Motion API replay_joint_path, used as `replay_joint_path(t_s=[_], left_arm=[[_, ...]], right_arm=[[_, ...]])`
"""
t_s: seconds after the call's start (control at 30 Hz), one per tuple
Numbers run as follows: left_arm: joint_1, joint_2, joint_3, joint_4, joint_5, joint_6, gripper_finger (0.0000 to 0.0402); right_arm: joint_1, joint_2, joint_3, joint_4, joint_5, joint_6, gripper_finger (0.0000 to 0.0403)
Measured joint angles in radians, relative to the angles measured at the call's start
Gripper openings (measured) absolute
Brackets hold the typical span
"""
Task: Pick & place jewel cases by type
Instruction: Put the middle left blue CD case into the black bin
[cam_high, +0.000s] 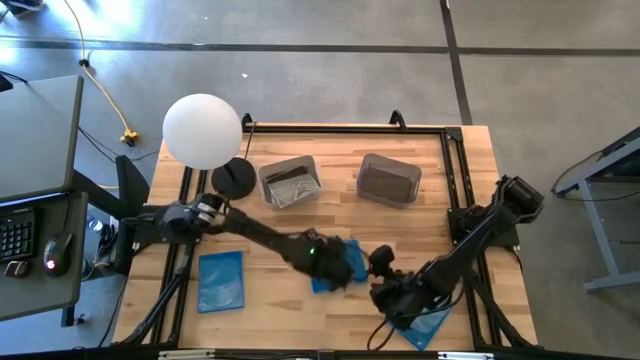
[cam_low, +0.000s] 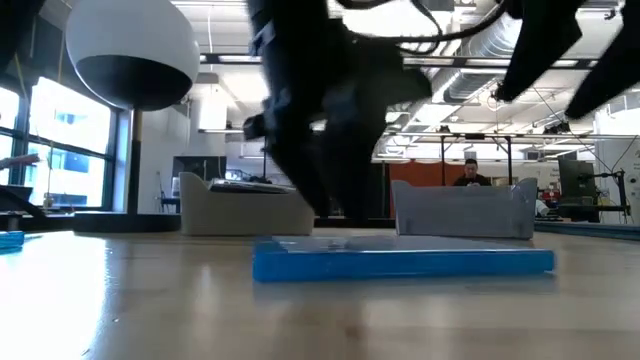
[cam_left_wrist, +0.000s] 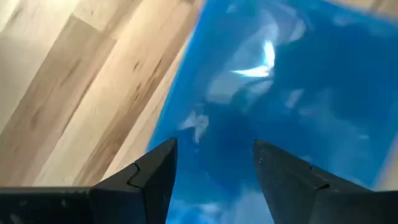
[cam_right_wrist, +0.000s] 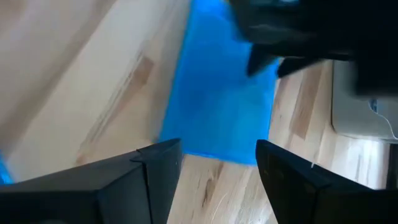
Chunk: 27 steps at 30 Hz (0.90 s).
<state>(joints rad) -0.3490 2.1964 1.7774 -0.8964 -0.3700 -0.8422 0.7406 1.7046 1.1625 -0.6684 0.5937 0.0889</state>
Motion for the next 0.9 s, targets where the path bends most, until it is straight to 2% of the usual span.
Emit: replay_joint_path(t_s=[0.23,0.4,0.67,0.9], left_arm=[[0.016,-0.011,0.125,-0.17,0.042,0.047,0.0204],[0.004,-0.014,0.131,-0.284,0.051,-0.029,0.0204],[-0.069,-0.014,0.059,-0.21,0.143,-0.141,0.0204],[-0.171,-0.014,0.024,-0.027,0.162,-0.194,0.0204]], right_arm=[[-0.015,0.11,0.001,0.051,0.008,0.105,0.0201],[-0.021,0.163,0.001,0.112,0.0,0.154,0.0201],[-0.04,0.188,0.001,0.103,-0.004,0.141,0.0201],[-0.072,0.188,0.001,0.002,0.001,0.188,0.0201]])
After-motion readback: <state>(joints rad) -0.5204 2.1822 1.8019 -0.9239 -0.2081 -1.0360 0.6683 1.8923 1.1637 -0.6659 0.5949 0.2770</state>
